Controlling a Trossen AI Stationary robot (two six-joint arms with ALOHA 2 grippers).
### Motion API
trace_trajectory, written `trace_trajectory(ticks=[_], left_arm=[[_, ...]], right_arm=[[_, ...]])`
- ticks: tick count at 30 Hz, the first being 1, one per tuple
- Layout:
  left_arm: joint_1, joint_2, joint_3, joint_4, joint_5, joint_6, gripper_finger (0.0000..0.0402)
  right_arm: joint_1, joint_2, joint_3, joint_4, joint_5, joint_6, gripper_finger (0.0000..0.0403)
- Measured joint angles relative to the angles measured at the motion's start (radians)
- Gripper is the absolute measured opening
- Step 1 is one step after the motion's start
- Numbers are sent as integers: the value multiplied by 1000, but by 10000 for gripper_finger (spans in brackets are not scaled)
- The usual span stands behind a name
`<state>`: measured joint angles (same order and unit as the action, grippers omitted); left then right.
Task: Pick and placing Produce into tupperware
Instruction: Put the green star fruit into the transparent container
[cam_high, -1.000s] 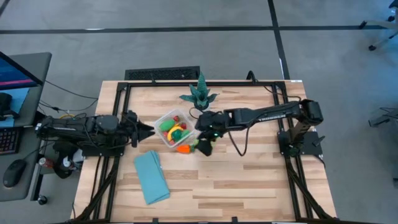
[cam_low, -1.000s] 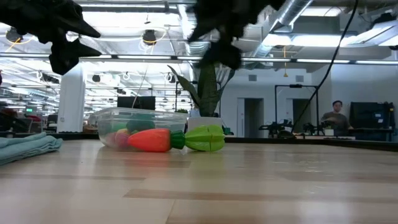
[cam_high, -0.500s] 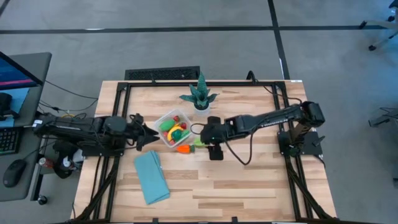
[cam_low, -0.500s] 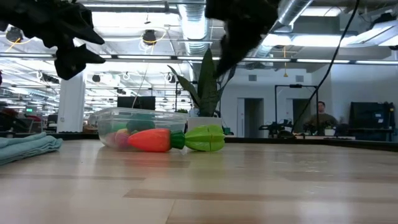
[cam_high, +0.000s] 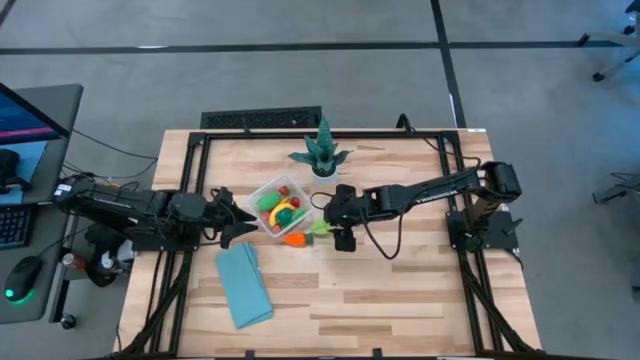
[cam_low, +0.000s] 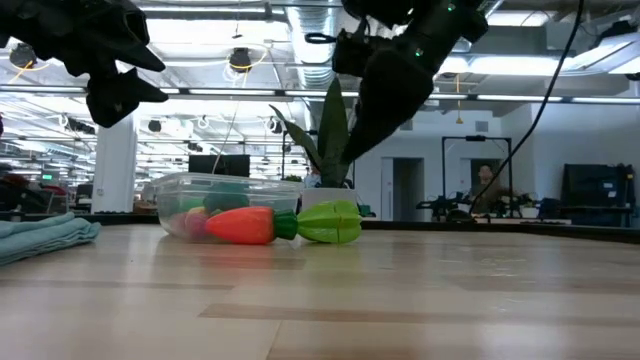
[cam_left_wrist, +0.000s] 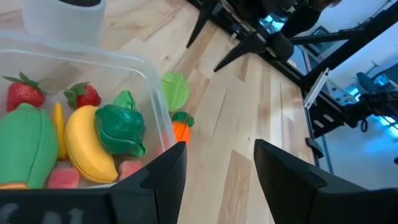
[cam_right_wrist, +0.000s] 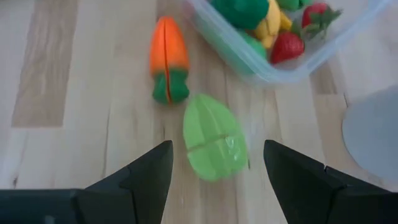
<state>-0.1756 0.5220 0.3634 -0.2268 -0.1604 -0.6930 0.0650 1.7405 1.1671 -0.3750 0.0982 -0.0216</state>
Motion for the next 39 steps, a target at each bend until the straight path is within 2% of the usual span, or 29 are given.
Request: trace_trajectory(ticks=[7,9,13,17,39], left_arm=[[-31,0,0,0,-69,0,178],[-34,0,0,0,-83,0,178],[-33,1,0,0,-91,-3,178],[-37,2,0,-4,-91,-29,178],[-38,9,0,0,-135,-30,178]], right_arm=[[6,1,-45,99,2,-39,245],[-3,36,-46,132,4,-42,245],[-11,90,-37,136,-27,-62,245],[-2,128,-7,86,-24,-11,245],[-52,128,-4,96,-37,-91,245]])
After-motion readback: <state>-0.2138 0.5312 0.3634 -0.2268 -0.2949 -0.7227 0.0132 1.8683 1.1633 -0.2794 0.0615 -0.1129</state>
